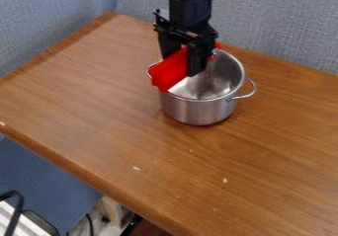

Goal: Move the red object from the metal pot to the table

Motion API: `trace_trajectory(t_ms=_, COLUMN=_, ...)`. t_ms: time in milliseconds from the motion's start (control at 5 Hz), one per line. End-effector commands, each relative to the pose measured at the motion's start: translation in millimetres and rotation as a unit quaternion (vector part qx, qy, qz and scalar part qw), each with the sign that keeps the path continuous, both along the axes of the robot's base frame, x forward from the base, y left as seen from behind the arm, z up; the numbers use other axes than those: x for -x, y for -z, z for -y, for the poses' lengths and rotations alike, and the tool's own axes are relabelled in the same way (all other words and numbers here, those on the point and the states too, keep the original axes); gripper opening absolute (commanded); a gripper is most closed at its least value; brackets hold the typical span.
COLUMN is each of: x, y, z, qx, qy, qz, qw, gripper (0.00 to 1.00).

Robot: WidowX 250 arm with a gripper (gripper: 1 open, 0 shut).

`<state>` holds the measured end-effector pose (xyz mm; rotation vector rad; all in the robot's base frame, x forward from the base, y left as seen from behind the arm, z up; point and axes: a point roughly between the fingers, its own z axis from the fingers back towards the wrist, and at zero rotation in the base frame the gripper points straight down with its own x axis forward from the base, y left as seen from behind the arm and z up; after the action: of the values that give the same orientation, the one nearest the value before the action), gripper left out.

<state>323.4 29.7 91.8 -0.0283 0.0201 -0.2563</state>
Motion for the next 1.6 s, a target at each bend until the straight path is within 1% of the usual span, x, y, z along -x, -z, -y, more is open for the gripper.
trace_trajectory(t_ms=0, x=-10.5, y=-15.2, z=-5, qx=-0.009, qy=-0.039, qz=0.026, qw=0.9989, gripper=0.00)
trace_trajectory(t_ms=200, x=-12.6, y=-14.7, z=-5, qx=-0.012, qy=-0.073, qz=0.021, qw=0.9970, gripper=0.00)
trace_trajectory(t_ms=400, x=-16.7, y=-3.7, z=-6, qx=-0.016, qy=-0.086, qz=0.016, qw=0.9960, gripper=1.00)
trace_trajectory(t_ms=600, x=-18.5, y=8.5, z=-5, qx=-0.022, qy=-0.096, qz=0.014, qw=0.9951, gripper=1.00)
trace_trajectory(t_ms=800, x=-23.5, y=14.2, z=-11, qx=-0.027, qy=-0.091, qz=0.014, qw=0.9954, gripper=1.00)
trace_trajectory(t_ms=1000, x=-29.8, y=17.7, z=-20, qx=-0.031, qy=-0.090, qz=0.019, qw=0.9953, gripper=1.00)
trace_trajectory(t_ms=1200, x=-35.1, y=20.0, z=-28, qx=-0.033, qy=-0.090, qz=0.019, qw=0.9952, gripper=1.00)
trace_trajectory(t_ms=1400, x=-35.6, y=17.2, z=-15, qx=-0.034, qy=-0.087, qz=0.019, qw=0.9955, gripper=0.00)
